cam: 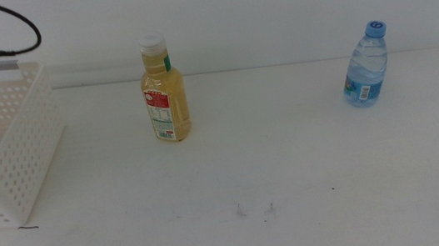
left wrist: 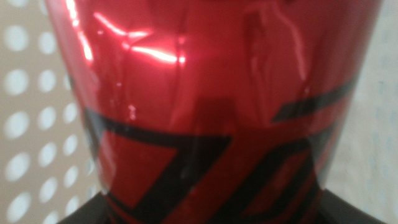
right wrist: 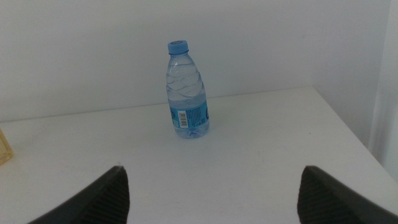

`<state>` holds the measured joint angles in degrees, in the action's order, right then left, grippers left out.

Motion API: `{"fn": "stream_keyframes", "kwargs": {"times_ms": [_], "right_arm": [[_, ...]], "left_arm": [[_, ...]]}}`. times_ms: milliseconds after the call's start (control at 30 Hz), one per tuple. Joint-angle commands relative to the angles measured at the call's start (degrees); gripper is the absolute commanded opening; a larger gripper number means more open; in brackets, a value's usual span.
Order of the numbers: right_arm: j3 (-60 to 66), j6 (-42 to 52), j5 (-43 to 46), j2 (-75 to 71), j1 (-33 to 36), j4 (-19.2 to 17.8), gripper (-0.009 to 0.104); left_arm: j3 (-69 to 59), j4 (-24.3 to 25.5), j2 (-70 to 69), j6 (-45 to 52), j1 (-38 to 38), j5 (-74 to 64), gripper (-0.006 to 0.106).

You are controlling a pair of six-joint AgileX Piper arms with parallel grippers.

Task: Use arms to grab the bottles and put them into the dustbin to the left of the table.

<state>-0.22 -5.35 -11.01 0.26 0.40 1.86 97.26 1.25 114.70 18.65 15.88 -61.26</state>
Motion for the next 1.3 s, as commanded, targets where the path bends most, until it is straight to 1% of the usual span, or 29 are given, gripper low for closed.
{"fn": "stream_keyframes", "kwargs": {"times_ms": [0,67,167,233,267,333,367,500,600,700,833,933,1100,1167,1200,1267], "right_arm": [[0.2,0.2,0.3,-0.3,-0.4,-0.2,0.093],[0.2,0.2,0.3,-0.3,-0.4,-0.2,0.093],[0.2,0.2,0.3,-0.3,-0.4,-0.2,0.093],[0.2,0.2,0.3,-0.3,-0.4,-0.2,0.093],[0.2,0.2,0.3,-0.3,-0.4,-0.2,0.093],[0.2,0.2,0.3,-0.3,-0.4,-0.2,0.093],[0.2,0.2,0.3,-0.3,-0.4,-0.2,0.093],[0.2,0.2,0.3,-0.3,-0.4,-0.2,0.093],[0.2,0.2,0.3,-0.3,-0.4,-0.2,0.093],[0.2,0.2,0.3,-0.3,-0.4,-0.2,0.093],[0.2,0.2,0.3,-0.3,-0.4,-0.2,0.093],[0.2,0.2,0.3,-0.3,-0.4,-0.2,0.093],[0.2,0.2,0.3,-0.3,-0.4,-0.2,0.093],[0.2,0.2,0.3,-0.3,-0.4,-0.2,0.093],[0.2,0.2,0.3,-0.3,-0.4,-0.2,0.093],[0.2,0.2,0.3,-0.3,-0.4,-0.2,0.093]], "left_arm": [[1.0,0.0,0.4,-0.9,-0.1,2.2,0.006],[1.0,0.3,0.9,-0.9,-0.1,2.7,0.017],[1.0,0.3,1.2,-1.0,-0.4,3.9,0.040],[1.0,0.3,1.2,-1.1,-0.4,4.4,0.059],[1.0,0.4,1.2,-1.3,-0.4,4.4,0.067],[1.0,1.6,1.2,-2.7,-0.4,3.5,0.086],[1.0,2.0,1.2,-3.2,-0.5,2.9,0.094],[1.0,1.8,-0.1,-4.1,-0.7,-1.2,0.094],[1.0,1.8,-3.7,-4.0,-1.8,-3.6,0.094],[-0.6,0.9,-9.7,-5.2,-3.8,-4.2,0.094],[-7.4,-0.6,-21.7,-5.9,-8.0,-0.3,0.094],[-15.1,-1.7,-30.8,-8.4,-12.6,6.1,0.094],[-27.8,-1.7,-44.2,-11.2,-20.2,18.3,0.094],[-34.0,-2.3,-49.0,-11.6,-22.8,26.3,0.094],[-40.3,-3.7,-53.1,-11.6,-25.0,35.1,0.094],[-46.2,-5.2,-56.1,-11.6,-26.7,43.1,0.094]]}}
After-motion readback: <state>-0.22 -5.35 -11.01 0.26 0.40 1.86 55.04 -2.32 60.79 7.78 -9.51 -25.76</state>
